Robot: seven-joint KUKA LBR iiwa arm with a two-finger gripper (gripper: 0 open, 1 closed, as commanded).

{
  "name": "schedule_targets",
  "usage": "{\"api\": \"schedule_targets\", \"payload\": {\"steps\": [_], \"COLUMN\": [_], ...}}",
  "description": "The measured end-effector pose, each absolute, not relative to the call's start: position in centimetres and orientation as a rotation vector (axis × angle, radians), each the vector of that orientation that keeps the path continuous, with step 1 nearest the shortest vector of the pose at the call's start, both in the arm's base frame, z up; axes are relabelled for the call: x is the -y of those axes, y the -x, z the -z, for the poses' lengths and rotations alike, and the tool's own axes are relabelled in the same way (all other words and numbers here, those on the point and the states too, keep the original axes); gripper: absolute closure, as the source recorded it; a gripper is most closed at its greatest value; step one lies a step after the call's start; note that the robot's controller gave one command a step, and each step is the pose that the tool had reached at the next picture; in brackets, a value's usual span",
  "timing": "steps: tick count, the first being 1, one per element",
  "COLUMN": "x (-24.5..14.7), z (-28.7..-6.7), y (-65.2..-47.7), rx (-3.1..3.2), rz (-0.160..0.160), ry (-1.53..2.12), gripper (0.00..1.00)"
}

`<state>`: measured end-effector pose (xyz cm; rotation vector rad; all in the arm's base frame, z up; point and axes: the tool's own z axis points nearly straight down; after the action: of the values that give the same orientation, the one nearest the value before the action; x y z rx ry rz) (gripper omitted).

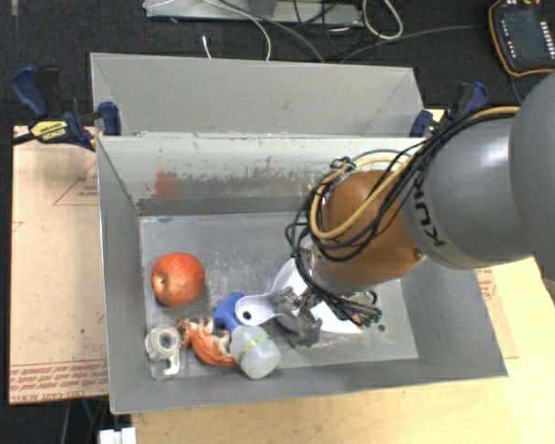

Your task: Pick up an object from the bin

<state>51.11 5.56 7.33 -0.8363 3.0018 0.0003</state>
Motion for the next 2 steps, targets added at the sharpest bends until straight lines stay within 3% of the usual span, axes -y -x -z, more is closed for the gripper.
{"api": "schedule_targets", "payload": {"steps": [2], "x": [-5.6], "z": [-10.2], "y": [-51.2], "rx": [-3.005], "rz": [-0.003], "ry": [0.836], "gripper": [1.0]}}
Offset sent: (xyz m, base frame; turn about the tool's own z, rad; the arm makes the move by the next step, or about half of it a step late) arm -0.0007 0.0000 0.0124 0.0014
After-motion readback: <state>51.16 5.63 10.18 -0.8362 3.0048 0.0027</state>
